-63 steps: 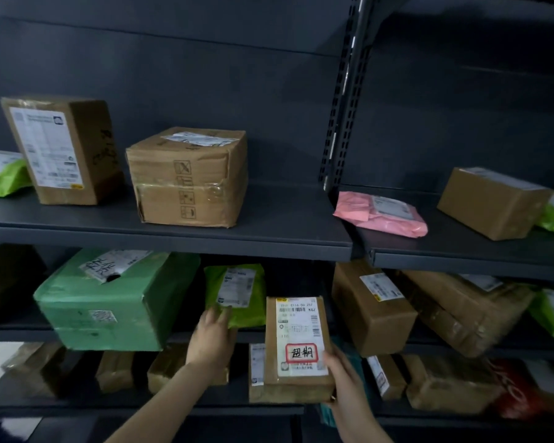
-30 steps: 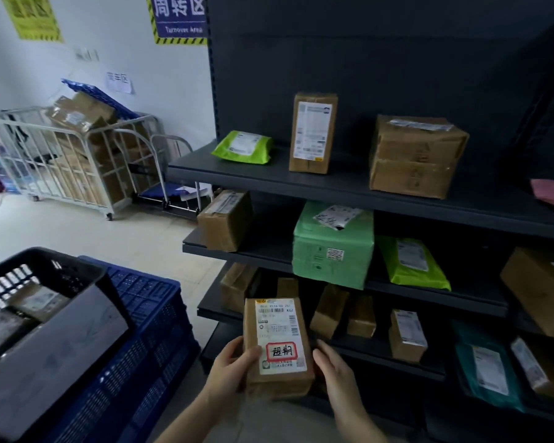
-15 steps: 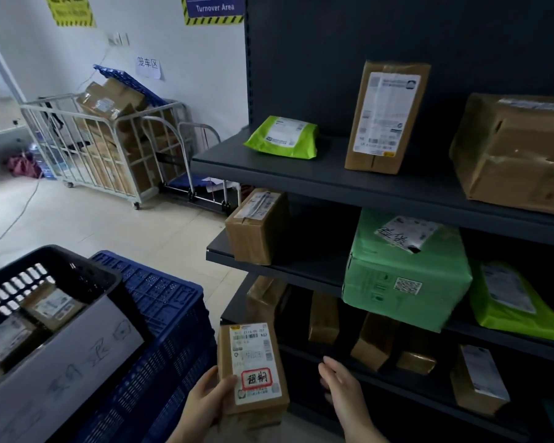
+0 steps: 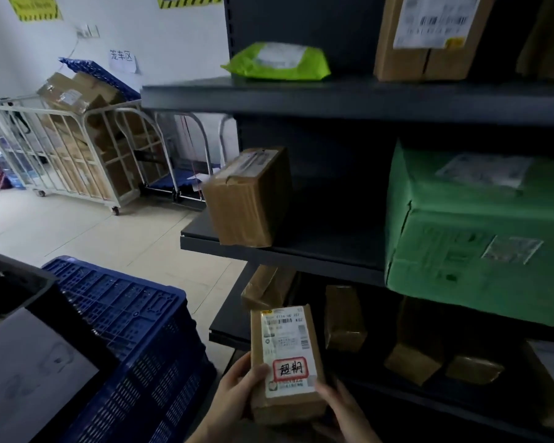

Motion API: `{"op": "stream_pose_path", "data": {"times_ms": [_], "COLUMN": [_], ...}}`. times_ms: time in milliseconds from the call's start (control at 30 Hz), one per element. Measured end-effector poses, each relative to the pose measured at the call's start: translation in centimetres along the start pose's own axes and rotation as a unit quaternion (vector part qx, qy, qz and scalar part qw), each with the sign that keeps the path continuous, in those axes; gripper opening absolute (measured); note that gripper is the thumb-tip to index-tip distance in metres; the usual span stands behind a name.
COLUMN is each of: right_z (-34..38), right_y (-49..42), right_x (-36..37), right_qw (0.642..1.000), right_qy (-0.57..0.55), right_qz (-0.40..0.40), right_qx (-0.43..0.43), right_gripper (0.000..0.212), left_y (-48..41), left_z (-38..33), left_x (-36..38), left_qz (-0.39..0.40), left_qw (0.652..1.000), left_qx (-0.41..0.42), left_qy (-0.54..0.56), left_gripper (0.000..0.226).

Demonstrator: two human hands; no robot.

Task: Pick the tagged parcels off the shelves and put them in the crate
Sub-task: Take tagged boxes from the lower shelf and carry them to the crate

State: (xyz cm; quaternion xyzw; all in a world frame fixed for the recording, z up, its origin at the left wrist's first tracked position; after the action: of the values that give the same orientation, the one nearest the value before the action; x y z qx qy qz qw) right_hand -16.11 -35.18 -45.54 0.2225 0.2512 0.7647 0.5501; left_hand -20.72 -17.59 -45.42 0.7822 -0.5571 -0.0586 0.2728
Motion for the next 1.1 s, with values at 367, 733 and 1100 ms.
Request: {"op": "stream_pose_path", "data": {"times_ms": [367,733,1100], "right_z": [-5.1,-6.6,-6.5], "right_y": [-11.1,-12.4,-12.1], "right_x": [-6.1,-4.1,-0.7], "right_qw": [0.962,0.938,0.933], "right_qy": [-0.201,-0.211,-0.181], "right_qz": [-0.053,-0.039,-0.063], "right_qx": [-0.18,-0.274,-0.305], "right_gripper": [0.055,0.052,0.038], "left_y": [-15.3,-17.5,-14.6], "left_z": [1.0,-0.5,5.8], "left_x": [1.3,-1.2,-9.4], "left_qz": [-0.25,-0.259,-0.131], "left_qw": [0.794,0.8,0.975], "left_qx": [0.353,0.319,0.167], "left_qy": [-0.428,-0.437,0.067], "left_gripper": [0.071,0.075,0.036]}}
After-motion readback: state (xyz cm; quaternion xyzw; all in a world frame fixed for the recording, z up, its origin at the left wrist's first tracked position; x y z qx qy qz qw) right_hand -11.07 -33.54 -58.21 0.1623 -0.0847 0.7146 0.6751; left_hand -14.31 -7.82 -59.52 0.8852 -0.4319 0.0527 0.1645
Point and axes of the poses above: each hand's wrist, its own y-axis away from the middle knuckle, its own x-axis out of the palm, z = x × y, the point moved 1 cm from there along -y, towards the middle knuckle, and after that the axes turned 3 degrees about -z, right-handed, at the moved point
